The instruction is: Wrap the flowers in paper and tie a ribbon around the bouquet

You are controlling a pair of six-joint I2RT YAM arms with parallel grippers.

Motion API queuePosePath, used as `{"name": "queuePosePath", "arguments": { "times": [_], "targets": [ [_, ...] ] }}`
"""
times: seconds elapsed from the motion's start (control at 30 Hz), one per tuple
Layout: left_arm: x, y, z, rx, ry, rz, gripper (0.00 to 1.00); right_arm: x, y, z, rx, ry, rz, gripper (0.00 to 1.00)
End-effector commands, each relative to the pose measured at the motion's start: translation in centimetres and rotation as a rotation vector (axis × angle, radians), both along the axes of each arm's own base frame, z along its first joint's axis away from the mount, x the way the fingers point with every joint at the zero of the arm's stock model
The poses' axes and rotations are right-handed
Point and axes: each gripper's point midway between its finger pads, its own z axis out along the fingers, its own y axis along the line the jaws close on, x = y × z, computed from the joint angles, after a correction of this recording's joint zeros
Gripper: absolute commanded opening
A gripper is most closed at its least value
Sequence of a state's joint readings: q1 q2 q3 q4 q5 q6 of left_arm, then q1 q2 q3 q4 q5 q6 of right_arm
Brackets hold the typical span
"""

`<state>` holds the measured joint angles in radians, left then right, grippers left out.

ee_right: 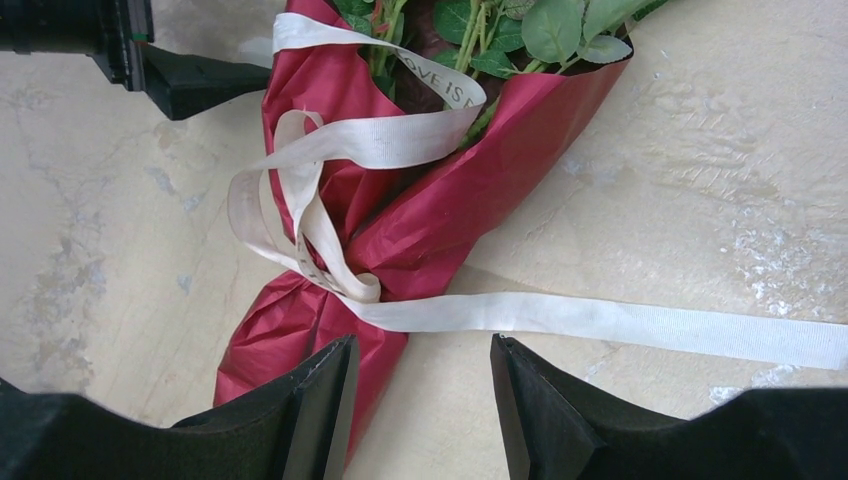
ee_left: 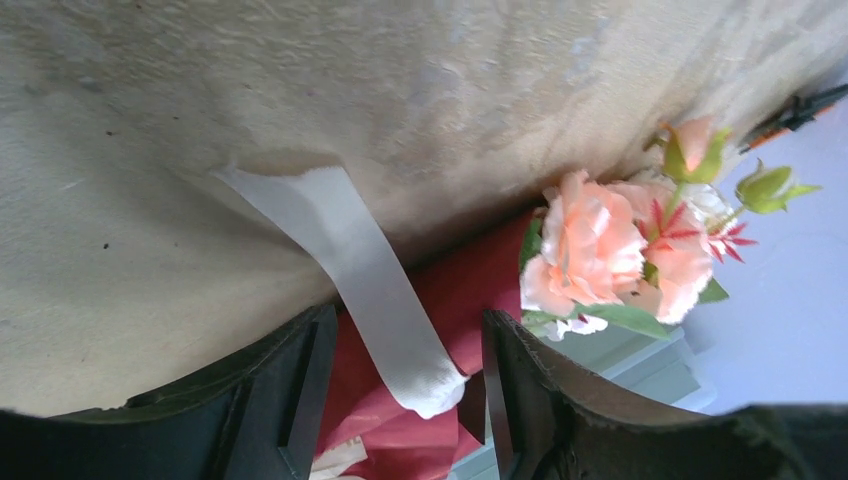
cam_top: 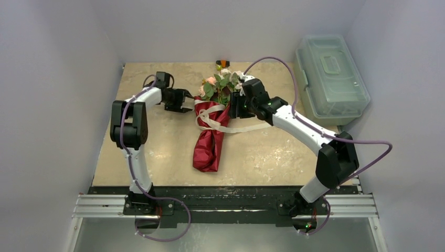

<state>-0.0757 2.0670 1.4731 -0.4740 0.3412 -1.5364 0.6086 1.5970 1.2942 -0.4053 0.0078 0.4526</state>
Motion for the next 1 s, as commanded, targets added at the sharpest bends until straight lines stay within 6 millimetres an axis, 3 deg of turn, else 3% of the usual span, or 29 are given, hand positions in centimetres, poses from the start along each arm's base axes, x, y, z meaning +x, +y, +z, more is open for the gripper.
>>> {"name": "queuePosePath", "arguments": {
  "times": [0.0,0.23,0.33,0.5,0.57,0.8,0.97],
  "targets": [
    [-0.2,-1.5,-0.9,-0.057,0.052,0.010,0.59,-0.5,-0.3,1.4,0.020,-0.030,0.004,0.59],
    [0.2,-3.0,-1.7,-0.083,0.058,0.014,0.58,-1.1,-0.7,1.1,0.009,-0.021,0.005,0.59],
    [0.5,-3.5,-1.8,-0.093,0.051,0.020,0.53,-1.3,-0.9,1.0,0.007,-0.014,0.005,0.59],
    [1.1,-3.7,-1.3,-0.096,0.020,0.026,0.19,-1.3,-1.1,1.1,-0.004,-0.021,0.003,0.59],
    [1.1,-3.5,-1.1,-0.088,0.013,0.026,0.15,-1.2,-1.1,1.2,-0.003,-0.023,0.001,0.59],
    [1.7,-2.2,0.3,-0.022,-0.024,0.008,0.10,-1.1,-0.9,1.4,0.003,-0.025,0.002,0.58],
    [2.8,-0.4,2.4,0.054,-0.073,-0.006,0.23,-1.1,-1.0,1.2,-0.004,-0.020,0.002,0.58]
  ]
}}
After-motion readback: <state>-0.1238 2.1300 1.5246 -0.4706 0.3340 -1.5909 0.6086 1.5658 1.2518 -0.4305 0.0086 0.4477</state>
